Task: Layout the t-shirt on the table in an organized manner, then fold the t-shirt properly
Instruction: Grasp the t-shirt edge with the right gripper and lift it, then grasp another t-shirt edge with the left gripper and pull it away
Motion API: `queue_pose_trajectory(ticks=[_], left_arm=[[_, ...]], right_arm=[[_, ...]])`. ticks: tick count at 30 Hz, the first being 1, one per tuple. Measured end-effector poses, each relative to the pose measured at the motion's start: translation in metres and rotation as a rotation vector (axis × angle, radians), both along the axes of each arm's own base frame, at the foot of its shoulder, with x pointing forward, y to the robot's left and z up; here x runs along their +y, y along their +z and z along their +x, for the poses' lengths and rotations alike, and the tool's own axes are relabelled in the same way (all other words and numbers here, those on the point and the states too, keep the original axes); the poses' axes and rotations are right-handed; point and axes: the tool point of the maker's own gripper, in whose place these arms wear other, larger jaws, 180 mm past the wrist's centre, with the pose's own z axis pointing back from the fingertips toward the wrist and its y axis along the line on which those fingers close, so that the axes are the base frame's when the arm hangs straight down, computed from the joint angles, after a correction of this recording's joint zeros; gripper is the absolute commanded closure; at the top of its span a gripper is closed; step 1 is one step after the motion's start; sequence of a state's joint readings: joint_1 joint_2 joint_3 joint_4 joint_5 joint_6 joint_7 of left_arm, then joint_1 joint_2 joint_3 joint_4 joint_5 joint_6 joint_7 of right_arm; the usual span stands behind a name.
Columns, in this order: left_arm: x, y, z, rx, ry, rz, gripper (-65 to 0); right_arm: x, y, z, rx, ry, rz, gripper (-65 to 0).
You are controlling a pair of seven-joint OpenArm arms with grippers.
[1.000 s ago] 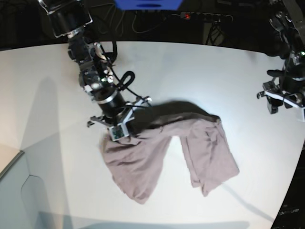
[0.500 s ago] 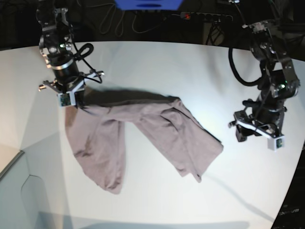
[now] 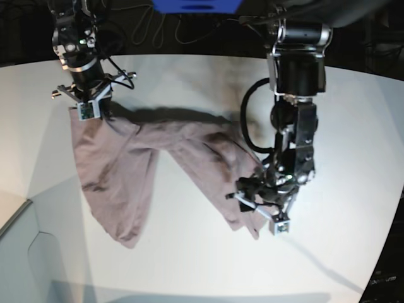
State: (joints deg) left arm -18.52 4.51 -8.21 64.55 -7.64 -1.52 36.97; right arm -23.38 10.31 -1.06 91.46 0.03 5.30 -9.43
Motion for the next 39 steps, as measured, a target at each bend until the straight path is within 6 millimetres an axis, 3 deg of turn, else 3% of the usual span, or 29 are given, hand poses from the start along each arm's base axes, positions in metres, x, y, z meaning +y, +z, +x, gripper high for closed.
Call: queue_pose_trajectory(ticks=[8, 13, 22, 29, 35, 37, 39], left_arm=[[-0.035, -0.026, 0.028, 0.019, -0.049, 0.003, -33.6], [-0.032, -0.046, 0.021, 0.039, -0.031, 0.012, -33.6], [-0.025, -0.041, 0.029, 0.000, -0.014, 0.021, -33.6], [-0.028, -0.059, 0.017, 0.042, -0.015, 0.016, -33.4], [-0.029, -0.060, 0.018, 0.018, -0.008, 0.016, -33.3], [-0.028, -0.060, 0.018, 0.019, -0.008, 0.017, -30.8], [-0.029, -0.060, 0.017, 0.020, -0.010, 0.018, -24.3]], right_arm=[[-0.002, -0.007, -0.007, 0.020, -0.004, -0.001, 0.0], [-0.004, -0.016, -0.012, 0.048, -0.009, -0.003, 0.0], [-0.007, -0.027, -0.018, 0.081, -0.015, -0.007, 0.0], [-0.008, -0.029, -0.018, 0.084, -0.015, -0.008, 0.0], [-0.008, -0.028, -0.018, 0.083, -0.015, -0.008, 0.0], [-0.008, -0.028, -0.017, 0.081, -0.015, -0.008, 0.0], [-0.007, -0.028, -0.017, 0.081, -0.015, -0.007, 0.0]])
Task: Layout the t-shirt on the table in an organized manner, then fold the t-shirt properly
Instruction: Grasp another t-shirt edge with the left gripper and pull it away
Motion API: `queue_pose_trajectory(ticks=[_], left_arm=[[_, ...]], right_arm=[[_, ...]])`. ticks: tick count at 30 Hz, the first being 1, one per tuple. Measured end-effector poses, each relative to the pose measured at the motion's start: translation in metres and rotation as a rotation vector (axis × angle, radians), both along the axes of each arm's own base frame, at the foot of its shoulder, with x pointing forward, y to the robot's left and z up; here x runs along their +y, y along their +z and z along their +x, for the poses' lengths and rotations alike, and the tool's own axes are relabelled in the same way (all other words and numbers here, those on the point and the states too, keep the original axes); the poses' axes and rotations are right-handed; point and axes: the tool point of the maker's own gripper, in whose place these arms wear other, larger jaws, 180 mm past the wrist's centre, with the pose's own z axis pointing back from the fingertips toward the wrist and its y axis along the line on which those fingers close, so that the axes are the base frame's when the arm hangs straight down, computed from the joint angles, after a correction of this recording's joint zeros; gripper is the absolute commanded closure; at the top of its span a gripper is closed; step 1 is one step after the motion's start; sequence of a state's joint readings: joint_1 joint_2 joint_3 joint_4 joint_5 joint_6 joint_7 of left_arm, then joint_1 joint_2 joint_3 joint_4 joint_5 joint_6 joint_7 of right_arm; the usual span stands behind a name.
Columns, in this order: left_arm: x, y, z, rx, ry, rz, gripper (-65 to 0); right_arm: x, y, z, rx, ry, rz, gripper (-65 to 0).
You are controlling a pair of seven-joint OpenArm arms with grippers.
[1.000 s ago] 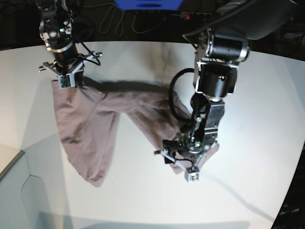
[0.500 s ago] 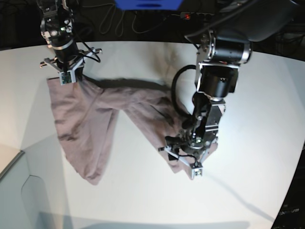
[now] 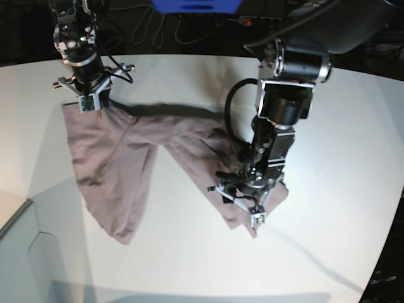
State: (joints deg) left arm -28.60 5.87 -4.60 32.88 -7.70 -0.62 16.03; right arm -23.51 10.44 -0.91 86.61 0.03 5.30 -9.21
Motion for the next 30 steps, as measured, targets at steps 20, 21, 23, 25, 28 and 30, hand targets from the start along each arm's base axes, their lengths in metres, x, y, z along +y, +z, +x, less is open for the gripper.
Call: queue_pose_trajectory(ticks=[20, 21, 23, 25, 28, 30], left_arm=[[-0.009, 0.004, 0.000, 0.002, 0.002, -0.030, 0.0], [-0.009, 0.007, 0.000, 0.010, 0.008, -0.051, 0.0], [-0.007, 0.020, -0.001, -0.005, 0.022, -0.091, 0.0], [0.004, 0.039, -0.001, -0.031, 0.019, -0.118, 0.0], [0.031, 0.068, -0.004, -0.096, 0.042, -0.111, 0.0], [0.042, 0.082, -0.013, -0.128, 0.035, -0.123, 0.0]], right_arm=[[0.000, 0.000, 0.000, 0.001, 0.000, 0.000, 0.0], [0.000, 0.000, 0.000, 0.001, 0.000, -0.001, 0.0], [0.000, 0.000, 0.000, 0.001, 0.000, -0.001, 0.0], [-0.001, 0.000, 0.001, -0.002, 0.001, -0.002, 0.0], [-0.001, 0.000, 0.000, 0.000, 0.000, -0.002, 0.0], [0.001, 0.001, 0.002, -0.006, 0.002, 0.001, 0.0]])
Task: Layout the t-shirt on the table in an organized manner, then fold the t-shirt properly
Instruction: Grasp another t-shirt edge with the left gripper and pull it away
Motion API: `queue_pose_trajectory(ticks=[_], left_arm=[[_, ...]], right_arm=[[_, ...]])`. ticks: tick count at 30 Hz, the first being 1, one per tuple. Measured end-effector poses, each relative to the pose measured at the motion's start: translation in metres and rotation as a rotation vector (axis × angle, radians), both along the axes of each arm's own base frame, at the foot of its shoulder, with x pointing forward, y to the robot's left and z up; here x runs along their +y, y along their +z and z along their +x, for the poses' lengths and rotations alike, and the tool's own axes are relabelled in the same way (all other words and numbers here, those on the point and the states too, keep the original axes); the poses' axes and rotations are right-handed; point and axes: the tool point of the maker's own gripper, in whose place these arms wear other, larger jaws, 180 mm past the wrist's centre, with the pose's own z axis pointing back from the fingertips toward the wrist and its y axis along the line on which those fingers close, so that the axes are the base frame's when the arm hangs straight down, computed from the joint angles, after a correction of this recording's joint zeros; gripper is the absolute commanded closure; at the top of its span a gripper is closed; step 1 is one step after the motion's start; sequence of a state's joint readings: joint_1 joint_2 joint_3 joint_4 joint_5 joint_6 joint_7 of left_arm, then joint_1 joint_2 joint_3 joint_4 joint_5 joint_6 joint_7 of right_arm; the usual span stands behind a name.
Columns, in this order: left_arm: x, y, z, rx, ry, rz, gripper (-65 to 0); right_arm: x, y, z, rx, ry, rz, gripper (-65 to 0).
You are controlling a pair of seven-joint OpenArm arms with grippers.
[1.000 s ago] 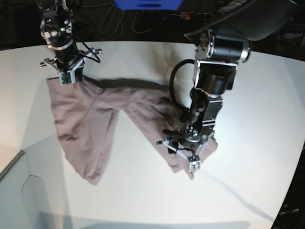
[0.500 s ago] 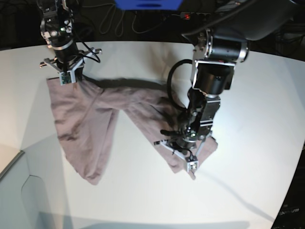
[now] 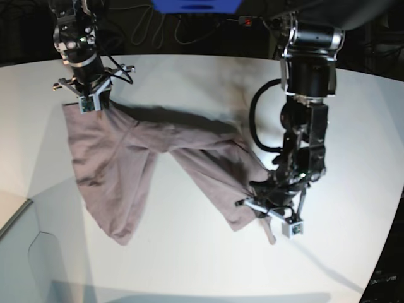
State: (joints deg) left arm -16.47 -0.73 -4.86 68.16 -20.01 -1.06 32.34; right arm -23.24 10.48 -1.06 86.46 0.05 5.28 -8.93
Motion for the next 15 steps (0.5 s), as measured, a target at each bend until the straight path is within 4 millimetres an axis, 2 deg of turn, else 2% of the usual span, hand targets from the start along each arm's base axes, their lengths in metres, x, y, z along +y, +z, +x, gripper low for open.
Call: queue_pose_trajectory(ticks=[4, 6, 10, 12, 15], left_arm=[[0.018, 0.006, -0.030, 0.006, 0.031, -0.059, 0.0], [0.035, 0.005, -0.043, 0.014, 0.067, -0.076, 0.0], [0.084, -0.005, -0.064, 0.032, 0.178, -0.058, 0.0], [0.101, -0.011, -0.074, 0.050, 0.205, -0.038, 0.0], [0.106, -0.020, -0.084, 0.069, 0.221, -0.029, 0.0]], right_arm=[[0.000, -0.001, -0.001, 0.004, 0.000, 0.000, 0.0], [0.000, -0.001, -0.001, 0.003, 0.000, 0.001, 0.0], [-0.001, 0.003, 0.005, -0.011, -0.001, -0.001, 0.0], [-0.001, 0.002, 0.005, -0.009, -0.001, -0.001, 0.0], [-0.001, 0.001, 0.002, -0.002, -0.002, -0.001, 0.0]])
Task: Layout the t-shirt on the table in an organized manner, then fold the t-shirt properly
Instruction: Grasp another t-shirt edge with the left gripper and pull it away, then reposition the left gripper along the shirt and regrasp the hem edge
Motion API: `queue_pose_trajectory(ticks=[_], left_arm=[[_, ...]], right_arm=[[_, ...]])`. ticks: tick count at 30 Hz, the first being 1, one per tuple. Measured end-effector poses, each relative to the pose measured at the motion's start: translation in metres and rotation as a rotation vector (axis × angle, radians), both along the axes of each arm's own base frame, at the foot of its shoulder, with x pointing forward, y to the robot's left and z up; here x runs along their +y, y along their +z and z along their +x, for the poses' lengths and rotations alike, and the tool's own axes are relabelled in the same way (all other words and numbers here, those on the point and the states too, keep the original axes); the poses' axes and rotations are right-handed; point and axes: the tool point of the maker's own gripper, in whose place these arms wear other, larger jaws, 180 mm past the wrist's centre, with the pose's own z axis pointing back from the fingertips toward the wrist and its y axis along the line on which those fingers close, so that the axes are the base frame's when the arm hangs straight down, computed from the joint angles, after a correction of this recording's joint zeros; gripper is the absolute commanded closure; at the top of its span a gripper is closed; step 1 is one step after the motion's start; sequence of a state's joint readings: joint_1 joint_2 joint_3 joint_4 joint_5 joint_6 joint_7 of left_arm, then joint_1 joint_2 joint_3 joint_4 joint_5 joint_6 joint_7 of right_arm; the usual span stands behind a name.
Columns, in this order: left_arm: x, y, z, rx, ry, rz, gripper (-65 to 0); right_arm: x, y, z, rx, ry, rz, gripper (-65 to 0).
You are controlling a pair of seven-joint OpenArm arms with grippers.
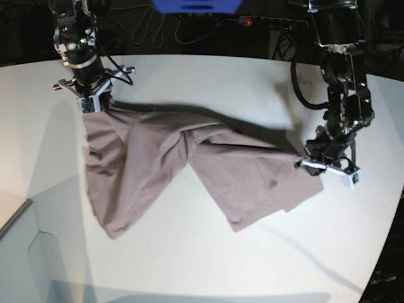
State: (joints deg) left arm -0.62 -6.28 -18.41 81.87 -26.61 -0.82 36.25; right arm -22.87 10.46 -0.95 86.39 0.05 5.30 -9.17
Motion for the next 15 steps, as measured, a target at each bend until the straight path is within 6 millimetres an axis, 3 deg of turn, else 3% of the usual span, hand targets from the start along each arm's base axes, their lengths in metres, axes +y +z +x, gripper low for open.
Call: queue_pose_trajectory(ticks=[10, 15], left_arm=[[-0.005, -0.006, -0.007, 0.013, -0.007, -0.010, 0.0], [0.010, 0.005, -0.008, -0.010, 0.033, -0.008, 0.0]], right_arm=[[0.000, -0.003, -0.004, 0.011, 0.000, 0.000, 0.0], [-0.011, -0.007, -0.019, 0.034, -0.029, -0.010, 0.0]])
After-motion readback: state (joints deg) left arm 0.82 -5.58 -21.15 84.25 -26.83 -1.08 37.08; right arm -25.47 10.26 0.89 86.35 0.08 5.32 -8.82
